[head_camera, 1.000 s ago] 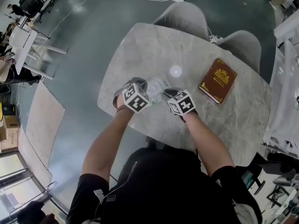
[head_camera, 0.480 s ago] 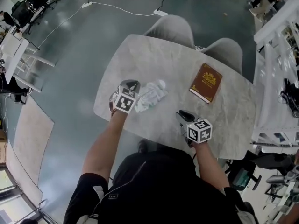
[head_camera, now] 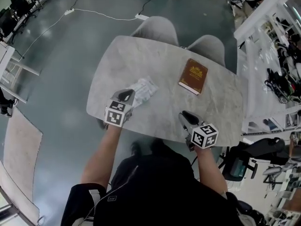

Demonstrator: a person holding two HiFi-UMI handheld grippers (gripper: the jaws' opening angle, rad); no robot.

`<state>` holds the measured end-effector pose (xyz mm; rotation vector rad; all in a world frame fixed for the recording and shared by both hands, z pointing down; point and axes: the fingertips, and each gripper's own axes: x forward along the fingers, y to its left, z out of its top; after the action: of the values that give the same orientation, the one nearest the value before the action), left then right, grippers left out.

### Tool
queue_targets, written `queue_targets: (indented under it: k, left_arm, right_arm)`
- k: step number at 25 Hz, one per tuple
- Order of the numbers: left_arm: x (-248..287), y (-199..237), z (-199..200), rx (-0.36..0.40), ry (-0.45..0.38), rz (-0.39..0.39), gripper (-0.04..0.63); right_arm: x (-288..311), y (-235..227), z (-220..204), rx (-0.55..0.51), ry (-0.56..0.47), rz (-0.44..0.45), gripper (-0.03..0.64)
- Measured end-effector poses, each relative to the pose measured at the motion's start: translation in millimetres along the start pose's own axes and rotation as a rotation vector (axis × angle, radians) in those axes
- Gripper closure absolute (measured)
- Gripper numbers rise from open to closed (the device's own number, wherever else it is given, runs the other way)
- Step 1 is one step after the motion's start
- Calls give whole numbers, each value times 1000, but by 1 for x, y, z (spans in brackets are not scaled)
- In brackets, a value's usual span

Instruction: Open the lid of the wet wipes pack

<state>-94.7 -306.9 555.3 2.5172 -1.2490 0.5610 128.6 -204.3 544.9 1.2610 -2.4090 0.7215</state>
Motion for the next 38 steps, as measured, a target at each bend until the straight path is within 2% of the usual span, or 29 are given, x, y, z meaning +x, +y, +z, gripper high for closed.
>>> queue_targets:
  k: [3, 5, 7, 9, 10, 14, 17, 20, 23, 28, 32, 38]
  left_arm:
    - [-11, -14, -5, -9, -14, -11, 575]
    - [-13, -19, -13, 7, 8, -8, 575]
    - [-7, -22, -25, 47, 64, -3, 569]
    - [6, -20, -37, 96, 136, 3, 446]
    - [14, -18, -44, 123, 173, 6, 411]
    - [45, -10, -73, 221, 316, 29, 403]
    - [66, 6, -90, 241, 381, 75, 405]
    - [77, 16, -94, 251, 389, 115, 423]
    - [83, 19, -92, 264, 385, 123, 454]
    - [87, 36, -75, 238, 359, 163, 485]
    - [92, 51, -69, 252, 370, 177, 497]
    - [98, 70, -82, 257, 401, 177, 499]
  right_arm:
    - [-9, 2, -2, -1, -14, -4, 526]
    - [-11, 4, -1, -4, -24, 7, 526]
    - [-12, 6, 1, -14, -26, 29, 526]
    - [-10, 5, 4, -26, -21, 52, 526]
    - [-9, 3, 5, -33, -15, 62, 526]
    - [-14, -10, 4, -41, 11, 81, 526]
    - [-12, -24, -4, -10, 33, 83, 526]
    - [-5, -30, -18, 17, 60, 96, 526]
    - [0, -29, -26, 20, 84, 116, 526]
    - [8, -29, -28, 26, 106, 146, 526]
    - [11, -32, -27, 22, 119, 147, 526]
    - [14, -33, -30, 38, 130, 116, 526]
